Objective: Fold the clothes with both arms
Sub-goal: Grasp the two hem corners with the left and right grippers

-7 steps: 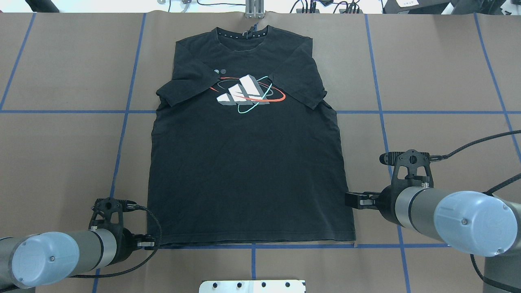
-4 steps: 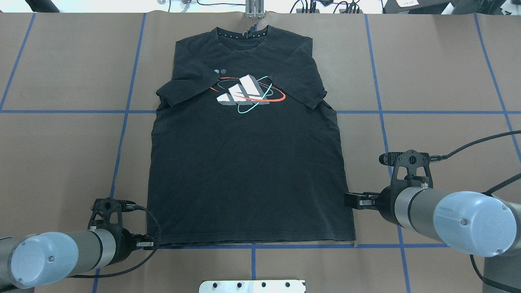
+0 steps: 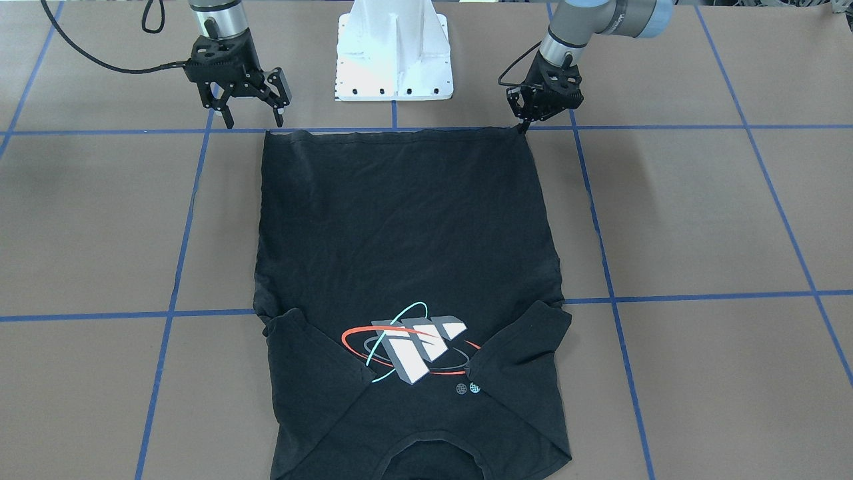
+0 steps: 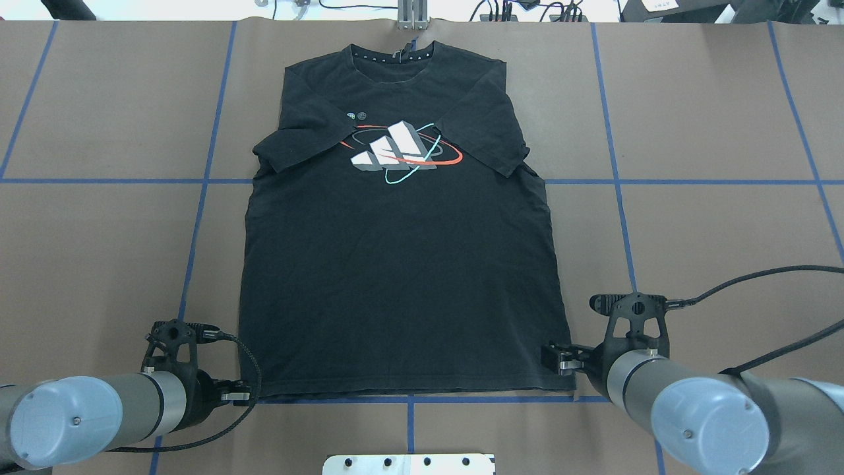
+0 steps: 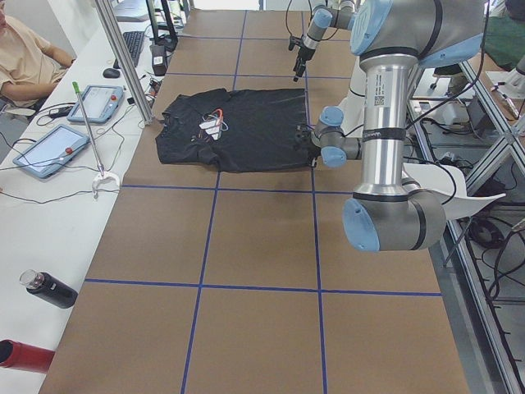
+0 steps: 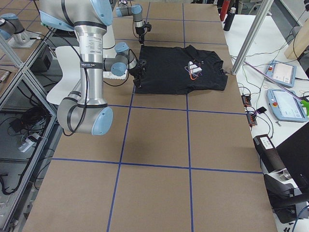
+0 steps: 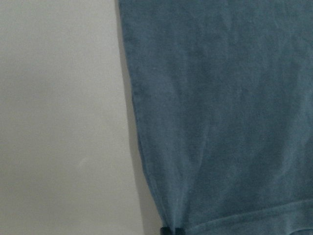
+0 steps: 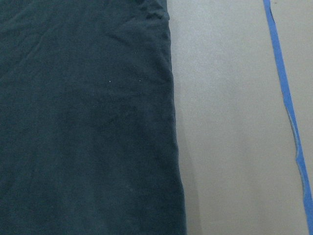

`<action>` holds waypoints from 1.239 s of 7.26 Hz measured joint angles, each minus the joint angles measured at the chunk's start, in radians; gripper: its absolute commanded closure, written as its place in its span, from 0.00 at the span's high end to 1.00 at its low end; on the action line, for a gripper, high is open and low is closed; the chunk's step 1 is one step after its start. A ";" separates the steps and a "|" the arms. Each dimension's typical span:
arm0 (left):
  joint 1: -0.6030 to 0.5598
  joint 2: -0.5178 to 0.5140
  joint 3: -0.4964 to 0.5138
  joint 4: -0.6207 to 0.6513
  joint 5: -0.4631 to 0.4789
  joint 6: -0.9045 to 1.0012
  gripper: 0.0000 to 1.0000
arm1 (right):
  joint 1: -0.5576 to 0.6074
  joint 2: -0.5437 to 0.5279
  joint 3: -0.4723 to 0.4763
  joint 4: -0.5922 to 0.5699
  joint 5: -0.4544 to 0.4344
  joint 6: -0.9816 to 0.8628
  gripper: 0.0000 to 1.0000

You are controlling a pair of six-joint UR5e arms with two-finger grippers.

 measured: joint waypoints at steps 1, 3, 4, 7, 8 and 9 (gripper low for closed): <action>0.000 0.000 -0.012 0.000 -0.001 0.000 0.00 | -0.025 0.002 -0.029 0.001 -0.031 0.003 0.84; 0.000 0.000 -0.020 0.000 -0.003 -0.001 0.00 | -0.075 0.003 -0.053 0.003 -0.075 0.027 0.58; 0.000 0.000 -0.020 0.000 -0.003 -0.001 0.00 | -0.098 0.003 -0.058 0.003 -0.090 0.049 0.56; 0.000 0.001 -0.021 0.000 -0.004 -0.002 0.00 | -0.131 0.003 -0.075 0.002 -0.099 0.064 0.51; 0.000 0.001 -0.021 0.000 -0.005 -0.002 0.00 | -0.135 0.003 -0.084 0.002 -0.099 0.064 0.48; 0.000 0.000 -0.021 -0.001 -0.005 -0.002 0.00 | -0.135 0.003 -0.091 0.001 -0.099 0.064 0.41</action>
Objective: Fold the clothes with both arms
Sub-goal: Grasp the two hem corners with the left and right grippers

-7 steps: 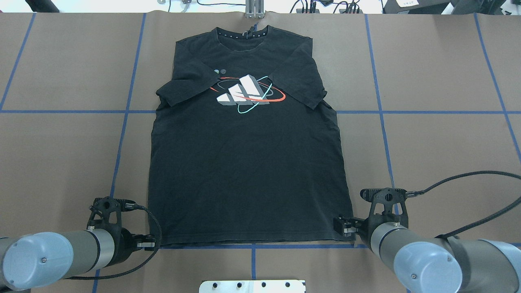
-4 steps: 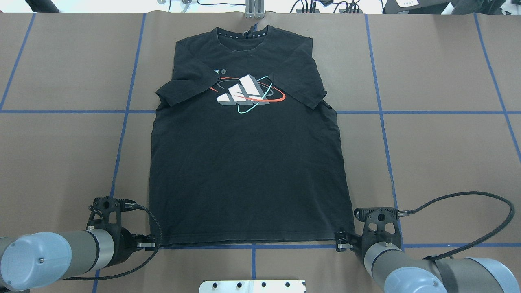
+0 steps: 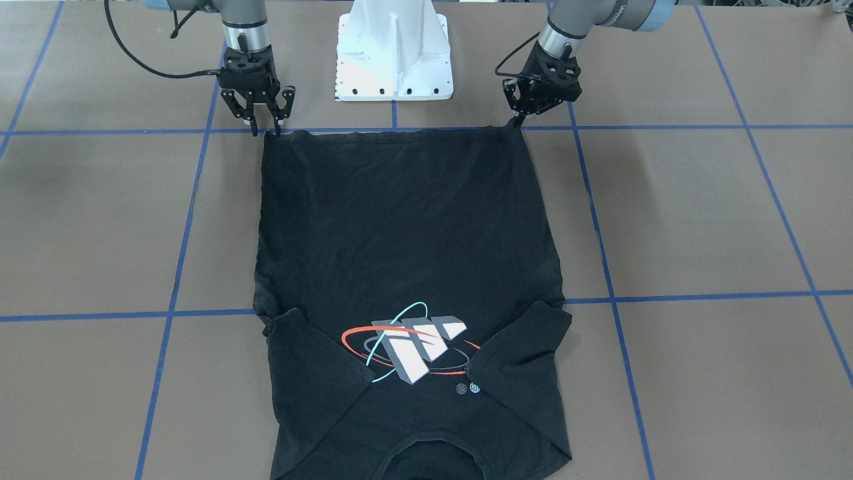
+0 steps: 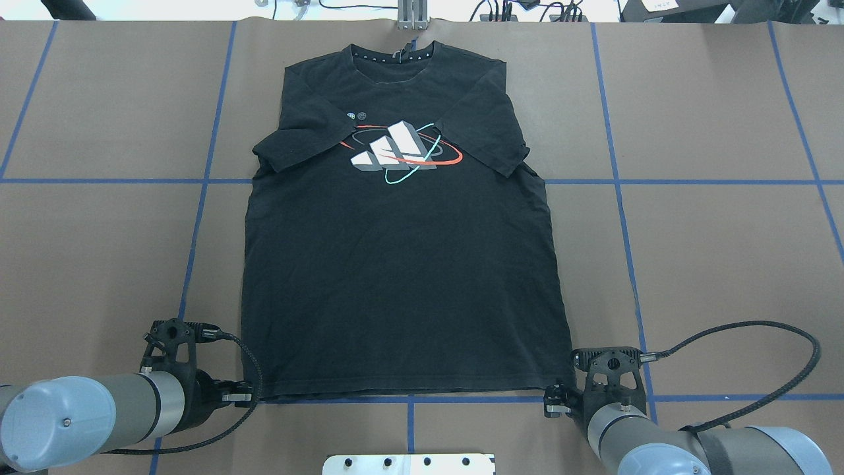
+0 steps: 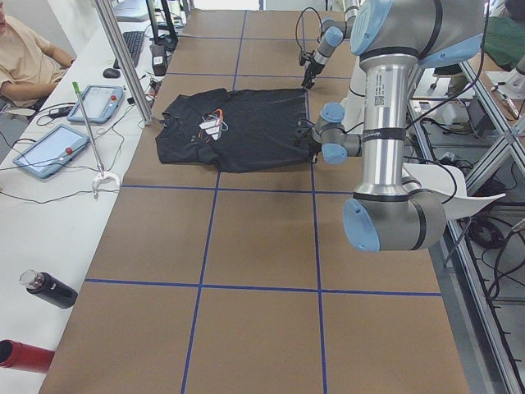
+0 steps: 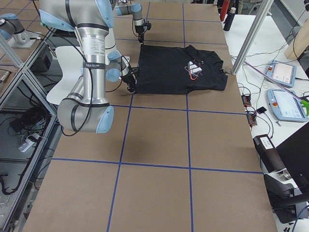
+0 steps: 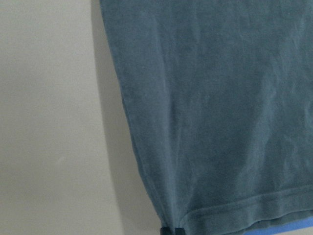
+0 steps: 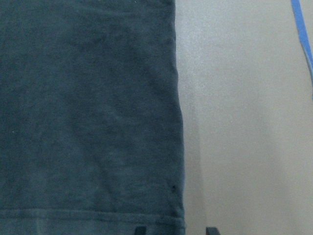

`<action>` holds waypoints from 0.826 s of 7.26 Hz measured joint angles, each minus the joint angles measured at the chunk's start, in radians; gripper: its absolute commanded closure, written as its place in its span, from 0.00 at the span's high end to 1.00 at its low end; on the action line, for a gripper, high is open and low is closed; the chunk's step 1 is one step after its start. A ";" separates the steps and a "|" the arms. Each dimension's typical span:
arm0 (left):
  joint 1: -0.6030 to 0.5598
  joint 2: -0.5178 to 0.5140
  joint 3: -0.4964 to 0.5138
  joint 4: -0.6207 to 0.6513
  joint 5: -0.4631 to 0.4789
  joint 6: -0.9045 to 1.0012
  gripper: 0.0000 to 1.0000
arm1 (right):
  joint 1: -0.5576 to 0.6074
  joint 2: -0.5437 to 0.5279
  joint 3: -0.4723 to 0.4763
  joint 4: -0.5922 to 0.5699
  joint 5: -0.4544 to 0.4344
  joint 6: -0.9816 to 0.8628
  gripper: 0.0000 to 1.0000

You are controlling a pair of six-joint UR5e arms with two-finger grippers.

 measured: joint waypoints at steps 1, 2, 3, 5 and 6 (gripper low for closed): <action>0.000 0.000 0.000 0.000 0.000 0.000 0.00 | 0.000 0.000 -0.004 0.000 0.000 0.000 0.27; 0.000 -0.001 0.000 0.000 0.000 0.000 0.00 | -0.001 0.002 -0.006 0.000 0.001 -0.001 0.10; 0.000 -0.001 0.000 0.000 0.000 0.000 0.00 | -0.001 0.002 -0.007 -0.001 0.002 -0.001 0.00; 0.000 -0.001 -0.002 -0.001 0.000 0.000 0.00 | -0.001 0.003 -0.007 0.000 0.000 -0.001 0.00; 0.000 -0.001 -0.004 -0.001 0.000 0.000 0.00 | -0.001 0.002 -0.007 0.000 -0.002 0.000 0.00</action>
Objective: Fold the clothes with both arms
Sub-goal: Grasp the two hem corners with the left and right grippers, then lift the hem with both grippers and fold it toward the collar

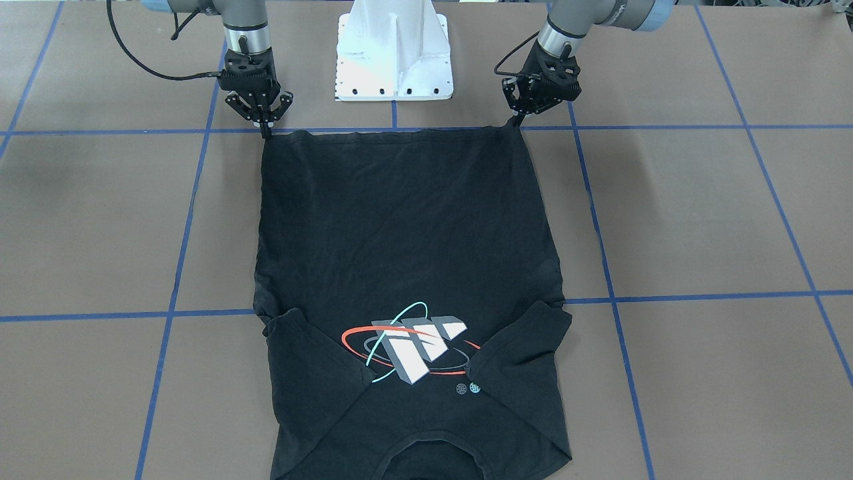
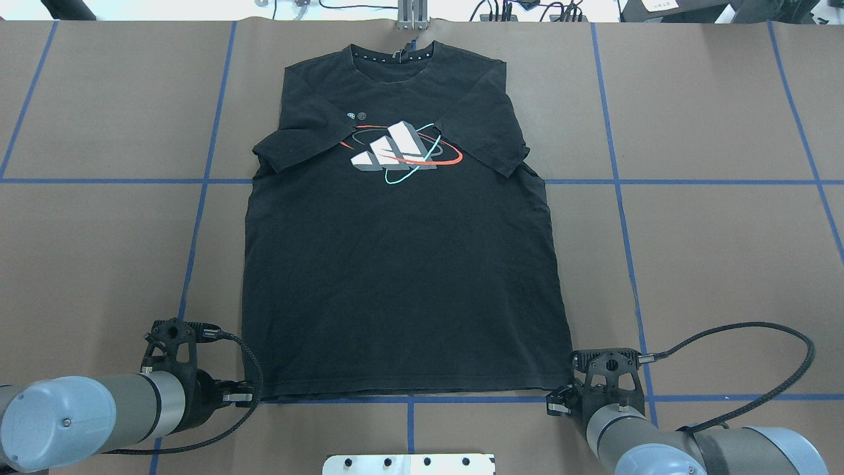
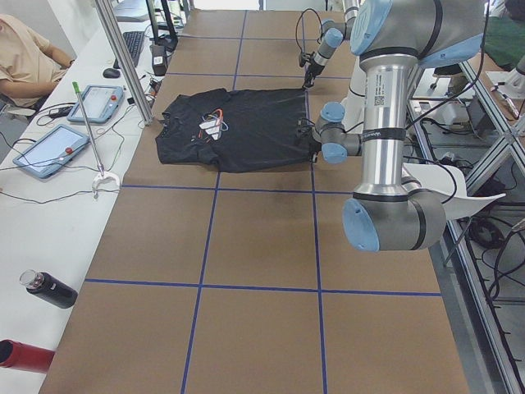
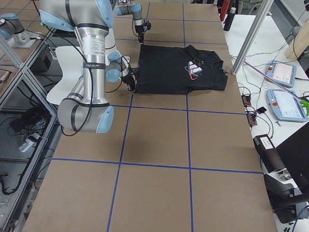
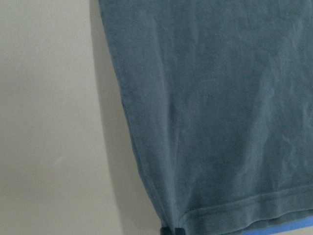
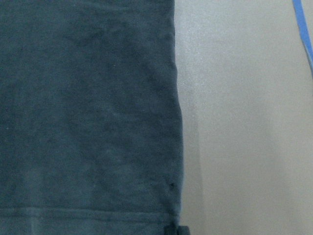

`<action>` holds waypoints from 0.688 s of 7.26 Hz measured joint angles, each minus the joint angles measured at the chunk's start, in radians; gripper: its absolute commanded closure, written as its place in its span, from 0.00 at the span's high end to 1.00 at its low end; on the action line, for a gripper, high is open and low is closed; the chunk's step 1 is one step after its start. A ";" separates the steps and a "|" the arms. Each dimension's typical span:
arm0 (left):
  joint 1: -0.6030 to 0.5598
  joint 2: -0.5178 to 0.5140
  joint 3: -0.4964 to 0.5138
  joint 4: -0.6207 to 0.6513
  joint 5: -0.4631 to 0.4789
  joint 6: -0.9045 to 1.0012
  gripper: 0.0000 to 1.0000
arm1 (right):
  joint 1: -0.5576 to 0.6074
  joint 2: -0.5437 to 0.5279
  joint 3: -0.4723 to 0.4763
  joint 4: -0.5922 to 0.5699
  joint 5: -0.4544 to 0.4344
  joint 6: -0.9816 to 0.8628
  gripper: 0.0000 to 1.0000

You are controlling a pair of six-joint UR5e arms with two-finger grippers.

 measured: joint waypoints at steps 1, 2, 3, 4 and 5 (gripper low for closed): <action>0.000 0.001 -0.006 0.000 0.000 0.001 0.00 | 0.005 0.000 0.004 0.000 0.000 0.000 0.00; -0.003 0.004 -0.025 0.004 -0.011 0.006 0.00 | 0.021 -0.001 0.023 -0.001 0.004 -0.004 0.00; -0.010 0.011 -0.066 0.023 -0.047 0.015 0.00 | 0.044 -0.007 0.066 -0.005 0.019 -0.010 0.00; -0.023 0.018 -0.134 0.077 -0.096 0.041 0.00 | 0.067 -0.012 0.131 -0.035 0.051 -0.014 0.00; -0.046 0.019 -0.221 0.164 -0.151 0.084 0.00 | 0.082 -0.012 0.226 -0.111 0.097 -0.016 0.00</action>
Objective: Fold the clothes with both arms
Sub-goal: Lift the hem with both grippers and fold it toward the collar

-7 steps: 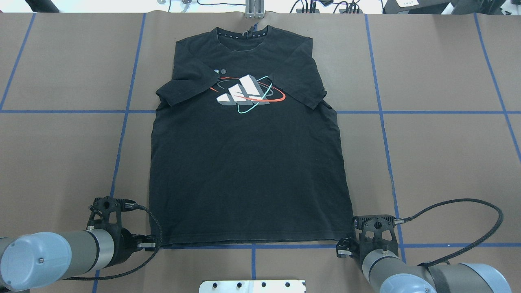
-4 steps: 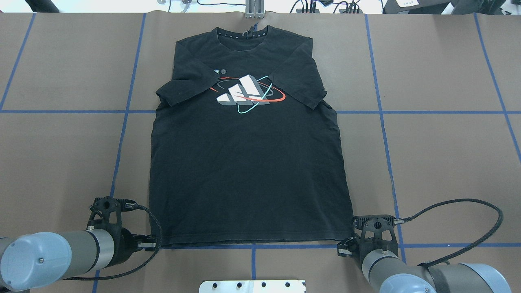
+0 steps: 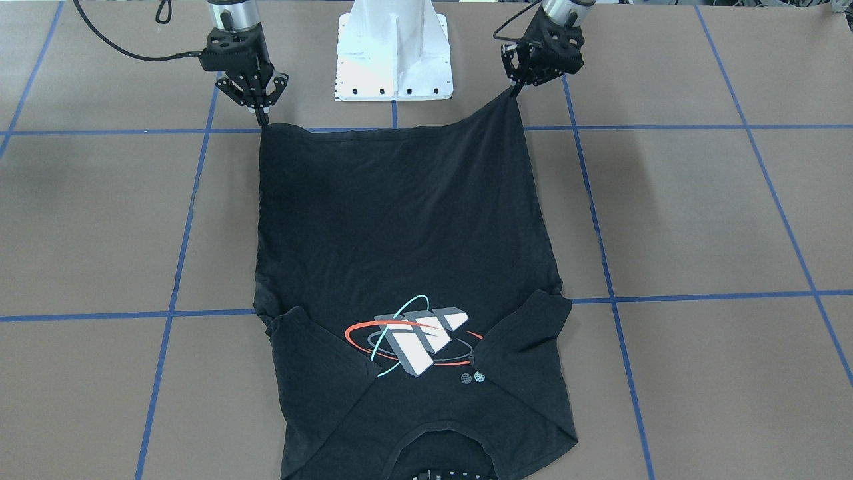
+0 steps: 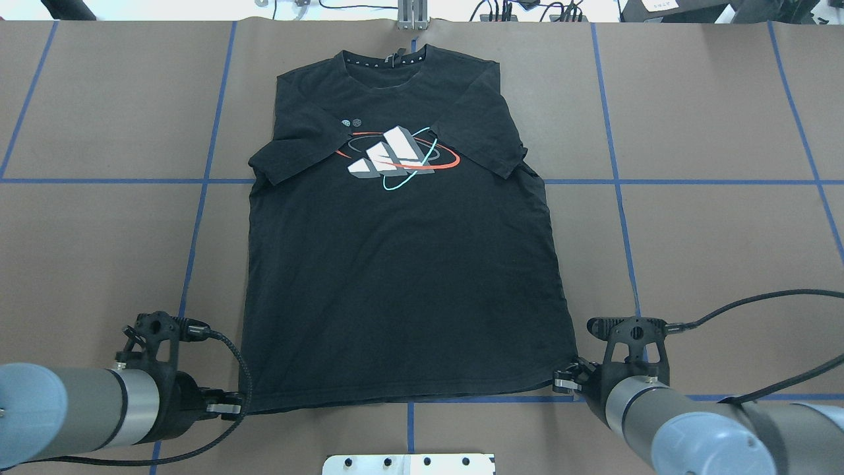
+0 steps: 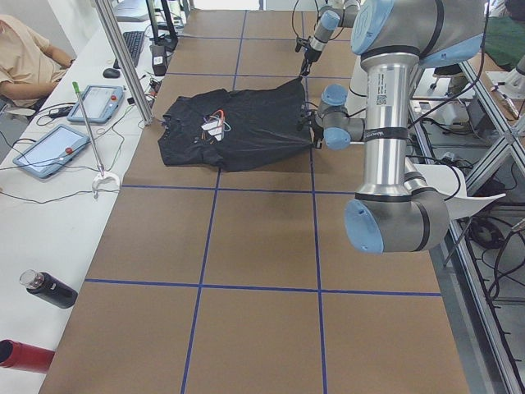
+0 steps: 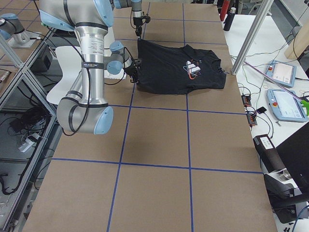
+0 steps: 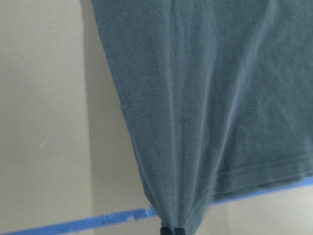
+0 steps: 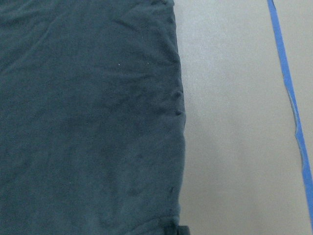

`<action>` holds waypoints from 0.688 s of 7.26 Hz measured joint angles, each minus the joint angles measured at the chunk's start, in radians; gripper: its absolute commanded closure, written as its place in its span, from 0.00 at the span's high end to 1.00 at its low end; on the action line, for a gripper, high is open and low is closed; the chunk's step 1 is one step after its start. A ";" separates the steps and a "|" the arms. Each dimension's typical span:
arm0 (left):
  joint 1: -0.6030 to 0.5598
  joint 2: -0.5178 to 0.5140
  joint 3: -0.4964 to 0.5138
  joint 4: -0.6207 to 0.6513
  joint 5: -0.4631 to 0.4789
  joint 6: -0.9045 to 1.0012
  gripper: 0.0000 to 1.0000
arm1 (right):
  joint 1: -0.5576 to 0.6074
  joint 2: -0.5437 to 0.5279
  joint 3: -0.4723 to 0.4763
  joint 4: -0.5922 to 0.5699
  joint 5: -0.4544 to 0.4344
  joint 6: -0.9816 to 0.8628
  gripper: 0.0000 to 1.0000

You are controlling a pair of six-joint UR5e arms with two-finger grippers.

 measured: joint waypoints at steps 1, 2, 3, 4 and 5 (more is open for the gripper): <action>-0.030 -0.002 -0.085 0.090 -0.058 0.038 0.00 | -0.003 0.002 0.116 -0.107 0.058 -0.001 0.00; -0.055 -0.002 -0.156 0.148 -0.103 0.065 0.00 | -0.030 0.003 0.225 -0.206 0.111 -0.001 0.00; -0.063 0.001 -0.226 0.191 -0.143 0.089 0.00 | -0.083 0.005 0.321 -0.282 0.155 0.000 0.00; -0.054 0.001 -0.295 0.236 -0.176 0.101 0.00 | -0.136 0.008 0.375 -0.323 0.180 0.002 0.00; -0.039 0.000 -0.344 0.271 -0.193 0.105 0.00 | -0.158 0.013 0.398 -0.339 0.189 0.005 0.00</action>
